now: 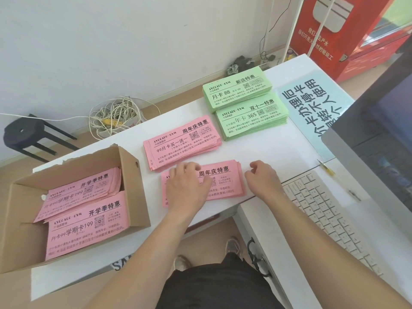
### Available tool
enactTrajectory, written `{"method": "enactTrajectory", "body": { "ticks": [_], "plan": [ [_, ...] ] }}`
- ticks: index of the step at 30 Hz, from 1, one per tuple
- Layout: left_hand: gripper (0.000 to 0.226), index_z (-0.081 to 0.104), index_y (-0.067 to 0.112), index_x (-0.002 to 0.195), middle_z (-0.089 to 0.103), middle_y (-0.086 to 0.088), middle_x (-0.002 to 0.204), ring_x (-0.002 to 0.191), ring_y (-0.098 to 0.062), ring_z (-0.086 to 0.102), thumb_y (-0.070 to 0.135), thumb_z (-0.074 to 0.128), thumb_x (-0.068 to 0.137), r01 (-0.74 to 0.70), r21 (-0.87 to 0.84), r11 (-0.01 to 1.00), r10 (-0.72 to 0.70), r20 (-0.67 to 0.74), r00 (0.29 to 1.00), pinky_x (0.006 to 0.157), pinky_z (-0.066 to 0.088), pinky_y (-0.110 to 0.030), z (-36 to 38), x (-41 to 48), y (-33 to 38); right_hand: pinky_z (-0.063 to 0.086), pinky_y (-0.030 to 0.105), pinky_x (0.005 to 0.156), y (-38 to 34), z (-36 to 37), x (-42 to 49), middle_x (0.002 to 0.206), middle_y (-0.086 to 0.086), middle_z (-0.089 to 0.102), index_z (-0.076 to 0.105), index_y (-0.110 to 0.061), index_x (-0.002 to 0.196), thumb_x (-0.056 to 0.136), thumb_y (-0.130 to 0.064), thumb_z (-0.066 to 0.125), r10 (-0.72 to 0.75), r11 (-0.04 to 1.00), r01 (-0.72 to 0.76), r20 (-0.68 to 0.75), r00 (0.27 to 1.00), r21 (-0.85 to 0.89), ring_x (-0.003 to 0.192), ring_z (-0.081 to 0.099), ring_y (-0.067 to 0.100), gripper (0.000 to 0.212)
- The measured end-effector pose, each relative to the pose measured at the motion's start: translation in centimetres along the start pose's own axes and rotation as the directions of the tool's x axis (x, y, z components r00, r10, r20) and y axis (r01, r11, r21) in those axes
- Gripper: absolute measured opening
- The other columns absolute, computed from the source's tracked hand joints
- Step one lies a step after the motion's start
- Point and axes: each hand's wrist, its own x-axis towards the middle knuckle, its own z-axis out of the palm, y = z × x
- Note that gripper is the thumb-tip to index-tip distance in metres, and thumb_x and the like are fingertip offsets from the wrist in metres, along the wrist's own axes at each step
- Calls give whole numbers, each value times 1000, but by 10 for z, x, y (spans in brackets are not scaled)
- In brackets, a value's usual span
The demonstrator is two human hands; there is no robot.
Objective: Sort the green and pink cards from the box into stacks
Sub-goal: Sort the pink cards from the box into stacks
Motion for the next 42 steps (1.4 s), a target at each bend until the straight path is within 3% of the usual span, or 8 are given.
{"method": "enactTrajectory", "body": {
  "ticks": [4, 7, 11, 16, 26, 34, 37, 42],
  "plan": [
    [79, 27, 8, 149, 33, -18, 145, 133, -39, 31, 38, 66, 87, 318, -68, 946, -310, 107, 945, 111, 28, -44, -5, -7, -34, 43, 45, 107, -5, 9, -3, 136, 13, 57, 42, -10, 149, 99, -39, 47, 19, 999, -20, 23, 1000, 49, 128, 53, 31, 58],
    [85, 21, 7, 149, 43, -17, 139, 129, -37, 40, 33, 70, 84, 451, -196, 871, -423, 166, 891, 108, 34, -45, 0, -9, -46, 48, 45, 95, -10, 18, -10, 117, 16, 63, 44, -8, 143, 99, -37, 43, 11, 998, -11, 11, 1000, 63, 114, 58, 34, 52],
    [79, 26, 12, 147, 58, -4, 130, 118, -26, 55, 27, 70, 84, 411, -359, 838, -392, 126, 911, 99, 47, -43, 2, -13, -42, 50, 44, 85, -15, 30, -27, 110, 8, 61, 49, -12, 116, 84, -25, 49, -29, 999, 28, 24, 999, 35, 103, 59, 33, 34],
    [70, 24, 15, 149, 54, 11, 115, 99, -19, 53, 25, 62, 92, 403, -374, 835, -381, 133, 915, 85, 40, -31, -2, -14, -39, 48, 47, 98, -20, 31, -37, 125, 5, 58, 39, -15, 142, 80, -31, 56, -54, 998, 52, 46, 997, 47, 117, 55, 32, 66],
    [65, 29, 20, 150, 63, 1, 131, 118, -28, 58, 31, 58, 93, 444, -390, 806, -428, 134, 894, 94, 45, -35, -1, -18, -39, 50, 48, 93, -25, 34, -38, 118, 6, 59, 40, -15, 132, 75, -40, 56, -8, 998, 5, 38, 999, 61, 112, 55, 33, 64],
    [66, 35, 19, 147, 53, -3, 138, 122, -28, 50, 33, 61, 88, 345, -246, 906, -332, 94, 939, 98, 44, -40, 0, -21, -44, 46, 47, 102, -16, 30, -39, 142, 8, 53, 12, -11, 158, 83, -30, 55, 9, 994, -12, 27, 1000, 112, 129, 52, 32, 89],
    [49, 51, 22, 139, 48, 1, 136, 125, -22, 43, 28, 59, 91, 59, -161, 985, -64, -29, 998, 105, 40, -37, 5, -23, -24, 47, 43, 100, -9, 23, -37, 141, 7, 57, 13, -11, 159, 90, -17, 51, -1, 995, -2, 36, 999, 103, 126, 55, 30, 79],
    [30, 64, 21, 124, 60, 7, 125, 119, -14, 52, 17, 51, 97, -271, -184, 945, 299, 146, 943, 101, 44, -34, 26, -9, 15, 51, 35, 91, 0, 18, -33, 125, 0, 64, 25, -12, 157, 94, -7, 50, -48, 987, 38, 65, 997, 153, 112, 62, 22, 68]
  ]
}}
